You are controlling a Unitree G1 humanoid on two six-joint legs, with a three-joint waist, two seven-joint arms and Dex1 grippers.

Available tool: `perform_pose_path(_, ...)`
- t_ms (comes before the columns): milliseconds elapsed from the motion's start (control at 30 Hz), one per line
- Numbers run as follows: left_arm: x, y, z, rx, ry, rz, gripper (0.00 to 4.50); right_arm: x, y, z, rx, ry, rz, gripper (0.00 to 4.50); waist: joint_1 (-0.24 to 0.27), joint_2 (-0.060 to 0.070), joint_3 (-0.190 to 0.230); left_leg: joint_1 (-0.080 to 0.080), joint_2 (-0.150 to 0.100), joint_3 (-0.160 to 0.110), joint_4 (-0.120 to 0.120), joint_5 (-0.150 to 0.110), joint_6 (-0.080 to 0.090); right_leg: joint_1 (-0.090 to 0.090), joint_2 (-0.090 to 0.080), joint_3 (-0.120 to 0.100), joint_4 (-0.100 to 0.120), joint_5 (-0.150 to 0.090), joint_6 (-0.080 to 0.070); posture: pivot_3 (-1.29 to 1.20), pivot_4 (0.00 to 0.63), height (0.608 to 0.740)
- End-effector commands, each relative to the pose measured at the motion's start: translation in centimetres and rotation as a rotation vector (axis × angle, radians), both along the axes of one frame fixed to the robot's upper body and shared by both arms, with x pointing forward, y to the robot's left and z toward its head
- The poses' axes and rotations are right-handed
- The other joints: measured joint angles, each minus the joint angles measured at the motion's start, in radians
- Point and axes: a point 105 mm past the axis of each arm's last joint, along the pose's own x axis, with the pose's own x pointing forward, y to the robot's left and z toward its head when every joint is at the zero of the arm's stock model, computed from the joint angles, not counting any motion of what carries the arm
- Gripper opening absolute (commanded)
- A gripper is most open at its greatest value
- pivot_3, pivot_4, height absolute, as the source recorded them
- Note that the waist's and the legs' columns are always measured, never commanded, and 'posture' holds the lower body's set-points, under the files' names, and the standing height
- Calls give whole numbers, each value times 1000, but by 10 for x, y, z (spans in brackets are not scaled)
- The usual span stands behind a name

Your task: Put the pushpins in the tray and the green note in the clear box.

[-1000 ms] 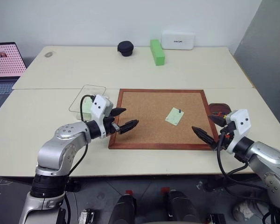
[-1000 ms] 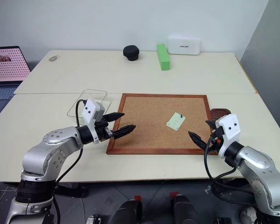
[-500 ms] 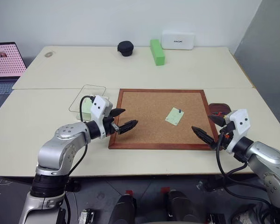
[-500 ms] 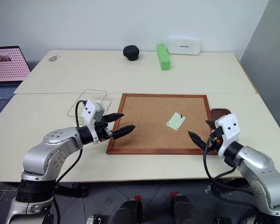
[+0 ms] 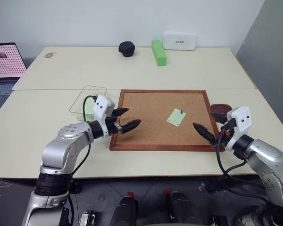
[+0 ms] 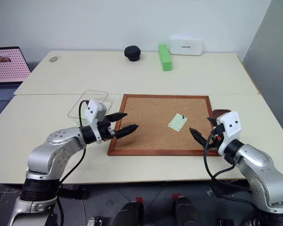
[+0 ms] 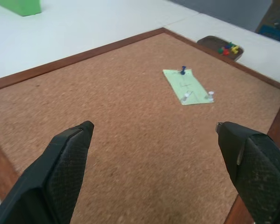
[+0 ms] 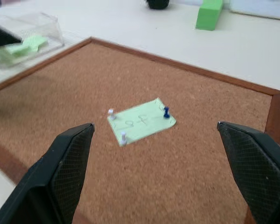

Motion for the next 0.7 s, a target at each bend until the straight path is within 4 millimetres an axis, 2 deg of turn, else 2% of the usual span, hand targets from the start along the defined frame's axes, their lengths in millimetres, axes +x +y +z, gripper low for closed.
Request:
perform_pose_path(33,6,-18,2,-11,-48,-61,3441,11,2,5,-9,-33,12,4500,0,0,0,0,0,0,0,0,0,0,0,0,0,0,1,0,150,740)
perform_pose_path(267,19,-45,-18,-6,-41,-146,1951,43,4,-16,-95,-2,-3,4500,0,0,0,0,0,0,0,0,0,0,0,0,0,2,2,0,150,740)
perform_pose_path(400,26,-49,-24,-3,-42,-147,1078,55,5,-15,-83,-10,-31,4500,-2,0,0,-1,0,0,0,0,0,-1,0,0,1,2,3,0,150,740)
perform_pose_path(567,30,-54,-33,8,-36,-159,146,70,19,-11,-66,-34,-20,4500,-2,0,0,-1,0,0,0,0,0,-2,0,0,1,2,4,0,150,740)
perform_pose_path(600,31,-55,-34,9,-35,-162,16,72,22,-11,-56,-34,-18,4500,-2,0,0,-1,0,0,0,0,0,-2,0,0,1,2,4,0,150,740)
perform_pose_path(700,33,-64,-39,8,-25,-177,16,81,28,-14,-43,-30,-19,4500,-1,0,0,-1,0,0,0,0,0,-2,0,0,1,2,4,0,150,740)
